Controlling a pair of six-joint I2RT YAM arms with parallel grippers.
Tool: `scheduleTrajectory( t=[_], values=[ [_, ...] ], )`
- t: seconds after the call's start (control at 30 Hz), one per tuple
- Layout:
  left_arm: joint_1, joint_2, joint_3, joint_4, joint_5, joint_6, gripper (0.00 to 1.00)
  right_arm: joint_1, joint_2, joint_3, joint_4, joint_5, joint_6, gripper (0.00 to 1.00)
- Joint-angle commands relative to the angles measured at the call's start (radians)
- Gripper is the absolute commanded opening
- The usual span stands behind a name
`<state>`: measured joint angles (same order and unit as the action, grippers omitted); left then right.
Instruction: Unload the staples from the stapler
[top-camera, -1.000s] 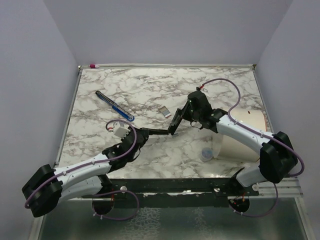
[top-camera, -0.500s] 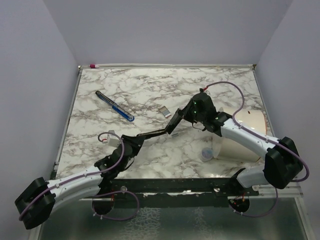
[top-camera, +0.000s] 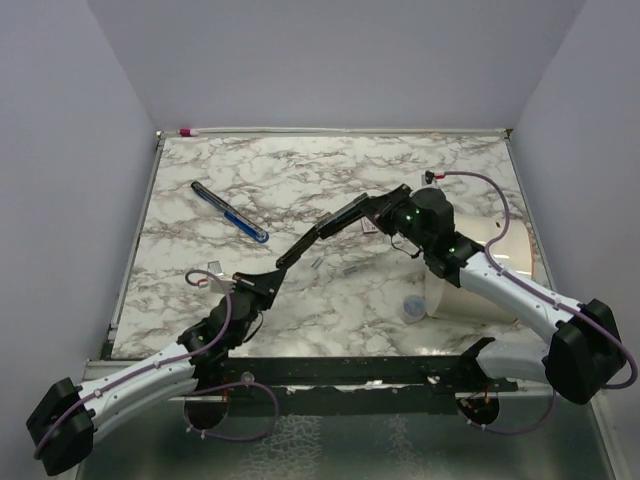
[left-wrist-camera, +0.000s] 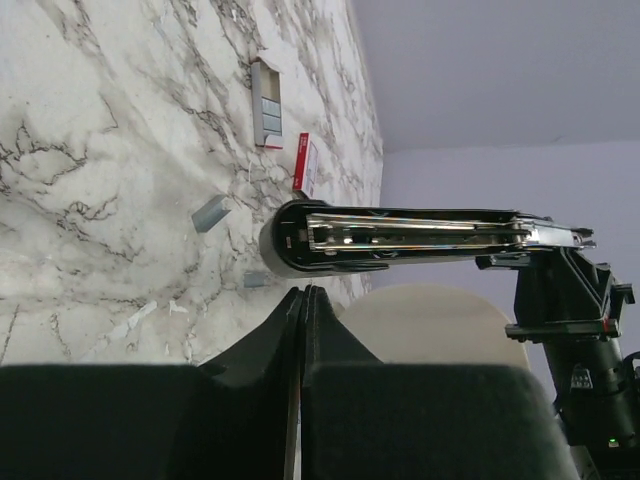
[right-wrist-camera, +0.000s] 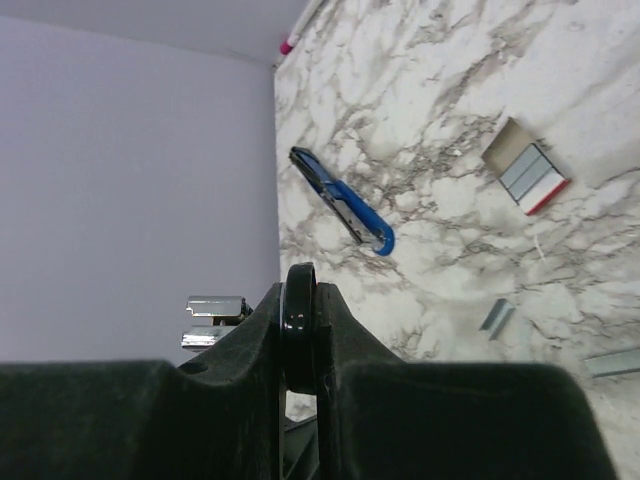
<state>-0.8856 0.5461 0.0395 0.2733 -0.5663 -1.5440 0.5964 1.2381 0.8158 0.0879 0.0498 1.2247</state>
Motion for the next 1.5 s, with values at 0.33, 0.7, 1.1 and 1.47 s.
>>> scheduleTrajectory(
  t=[0.33,0.7,1.1,1.47],
  values=[
    [-0.001,-0.057,0.106,-0.012,0.176,0.413,0.52,-0.004,-0.002,0.061,0.215,-0.034,-0.462,0.01],
    [0.04,0.125,0.298,-0.059,0.429,0.839,0.77,-0.052,0.044,0.109,0.364,-0.265,-0.621,0.01],
    [0.362,0.503,0.437,0.087,0.975,0.795,0.96,-0.071,0.166,0.194,0.585,-0.491,-0.751,0.01],
    [0.516,0.666,0.509,0.072,0.994,0.782,0.87,-0.082,0.33,0.264,0.756,-0.627,-0.825,0.01]
  ],
)
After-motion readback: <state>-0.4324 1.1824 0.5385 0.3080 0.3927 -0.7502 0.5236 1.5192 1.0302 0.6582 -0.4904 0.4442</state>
